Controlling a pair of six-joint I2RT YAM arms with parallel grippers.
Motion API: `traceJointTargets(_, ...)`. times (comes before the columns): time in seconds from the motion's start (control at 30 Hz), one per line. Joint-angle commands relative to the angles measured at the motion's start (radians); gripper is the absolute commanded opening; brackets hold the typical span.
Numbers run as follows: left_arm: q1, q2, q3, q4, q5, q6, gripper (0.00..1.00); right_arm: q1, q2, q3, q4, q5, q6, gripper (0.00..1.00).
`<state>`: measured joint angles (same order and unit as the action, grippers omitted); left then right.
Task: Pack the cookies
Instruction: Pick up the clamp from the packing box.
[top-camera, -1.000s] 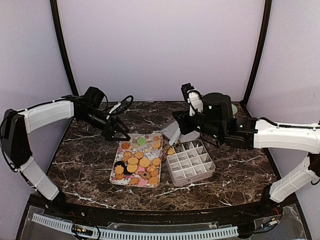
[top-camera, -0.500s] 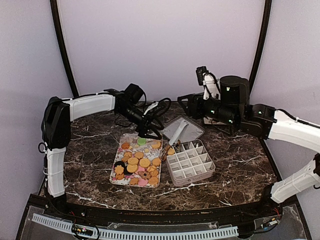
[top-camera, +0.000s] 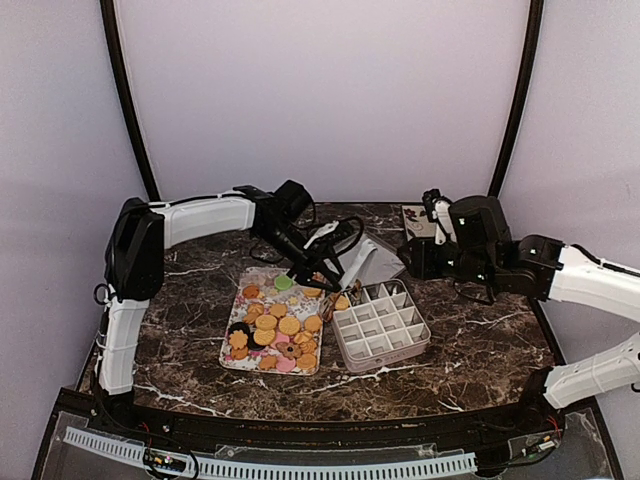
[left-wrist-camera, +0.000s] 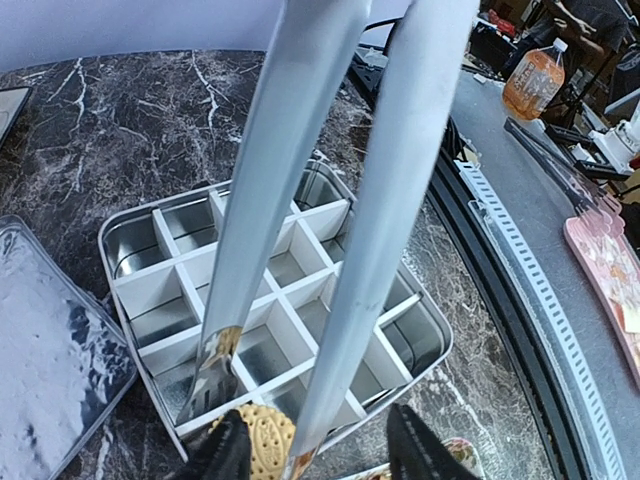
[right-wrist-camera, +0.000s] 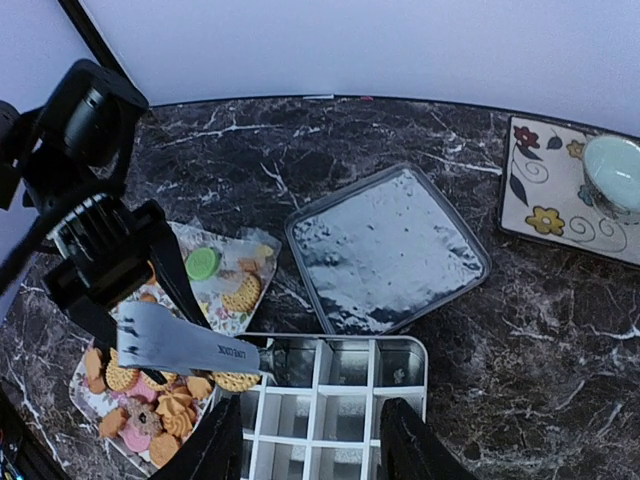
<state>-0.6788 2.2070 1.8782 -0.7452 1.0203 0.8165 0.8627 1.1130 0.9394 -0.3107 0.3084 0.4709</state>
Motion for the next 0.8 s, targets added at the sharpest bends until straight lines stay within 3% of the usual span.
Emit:
traceJointTargets(0.0,-0.018,0.010,0.062,-0.066,0.037,0.047,0.40,-0.012,0.030,-0.052,0.015,-0.030,0.051,0.47)
traceJointTargets(0.27,-0.032,0.055,0.144,-0.141,0.049,0.099,0.05,-0.013,0.110,-0.149,0.117,-0.096,0.096,0.45)
traceJointTargets(0.53,-0.044,0.055,0.186,-0.207,0.088,0.146,0.03,-0.013,0.259,-0.189,0.205,-0.146,0.131,0.41)
traceJointTargets(0.77,-0.046,0.054,0.249,-0.248,0.152,0.158,0.01,-0.013,0.296,-0.192,0.227,-0.147,0.142,0.40)
